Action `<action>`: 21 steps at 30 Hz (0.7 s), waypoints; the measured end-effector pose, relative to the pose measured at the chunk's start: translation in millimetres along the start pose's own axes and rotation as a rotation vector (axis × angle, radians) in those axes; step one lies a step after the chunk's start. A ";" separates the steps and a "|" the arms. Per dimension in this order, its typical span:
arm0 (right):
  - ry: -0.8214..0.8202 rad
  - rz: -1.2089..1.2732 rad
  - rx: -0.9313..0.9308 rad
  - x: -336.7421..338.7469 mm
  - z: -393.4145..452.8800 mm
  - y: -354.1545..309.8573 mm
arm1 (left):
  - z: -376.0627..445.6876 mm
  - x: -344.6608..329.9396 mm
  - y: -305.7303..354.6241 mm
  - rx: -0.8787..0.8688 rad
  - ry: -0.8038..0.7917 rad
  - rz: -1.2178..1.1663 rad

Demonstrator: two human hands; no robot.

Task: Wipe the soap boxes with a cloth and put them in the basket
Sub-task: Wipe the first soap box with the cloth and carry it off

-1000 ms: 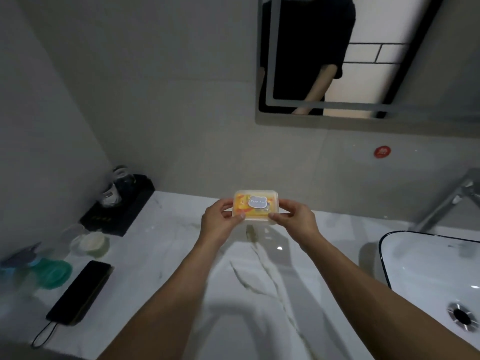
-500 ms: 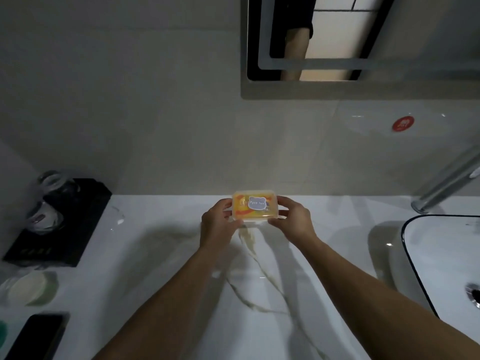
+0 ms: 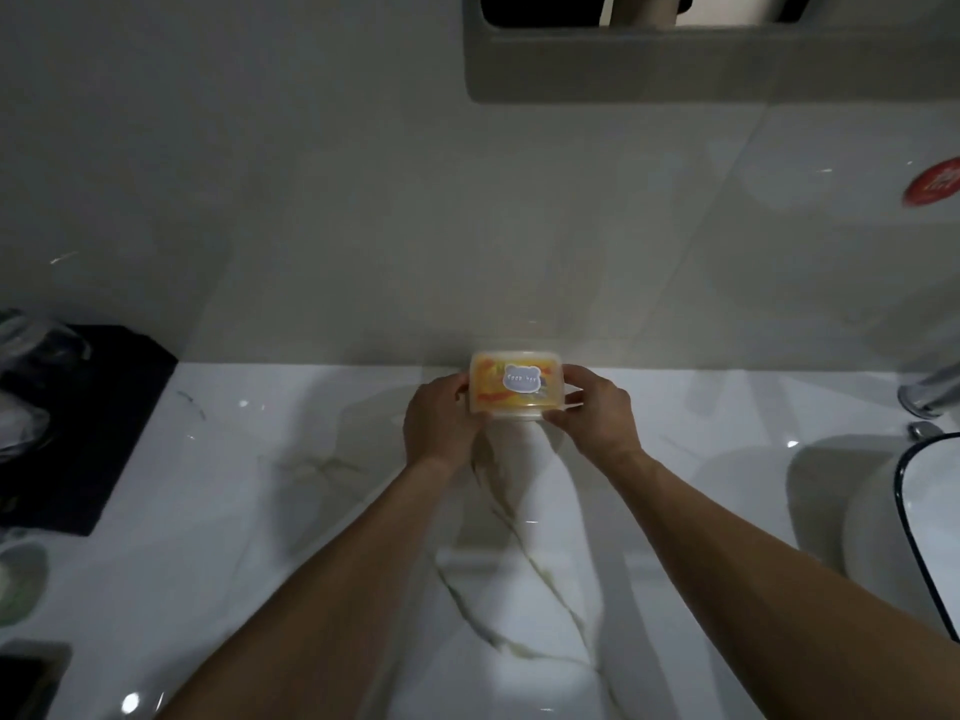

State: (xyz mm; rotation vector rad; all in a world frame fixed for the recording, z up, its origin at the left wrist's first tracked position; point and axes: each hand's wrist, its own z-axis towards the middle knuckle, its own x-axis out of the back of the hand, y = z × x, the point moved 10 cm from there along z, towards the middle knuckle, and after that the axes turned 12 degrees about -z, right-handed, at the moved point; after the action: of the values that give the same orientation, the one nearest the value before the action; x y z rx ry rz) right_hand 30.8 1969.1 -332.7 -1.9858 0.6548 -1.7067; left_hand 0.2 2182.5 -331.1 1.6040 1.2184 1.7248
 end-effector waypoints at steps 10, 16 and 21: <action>-0.018 -0.004 -0.003 -8.6 8.7 11.1 | 12.9 -14.4 -8.6 -0.023 -0.024 0.184; -0.026 -0.043 -0.007 -11.8 6.7 11.6 | 13.0 -23.1 -6.3 -0.071 -0.070 0.267; -0.013 -0.139 0.007 -11.0 7.3 12.4 | 13.7 -22.8 -4.2 -0.110 -0.043 0.285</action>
State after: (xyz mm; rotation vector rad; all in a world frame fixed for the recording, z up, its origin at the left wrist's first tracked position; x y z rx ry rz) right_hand 35.8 1966.2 -349.8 -2.0785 0.5157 -1.7719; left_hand 16.9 2169.4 -347.8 1.8061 0.8921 1.8806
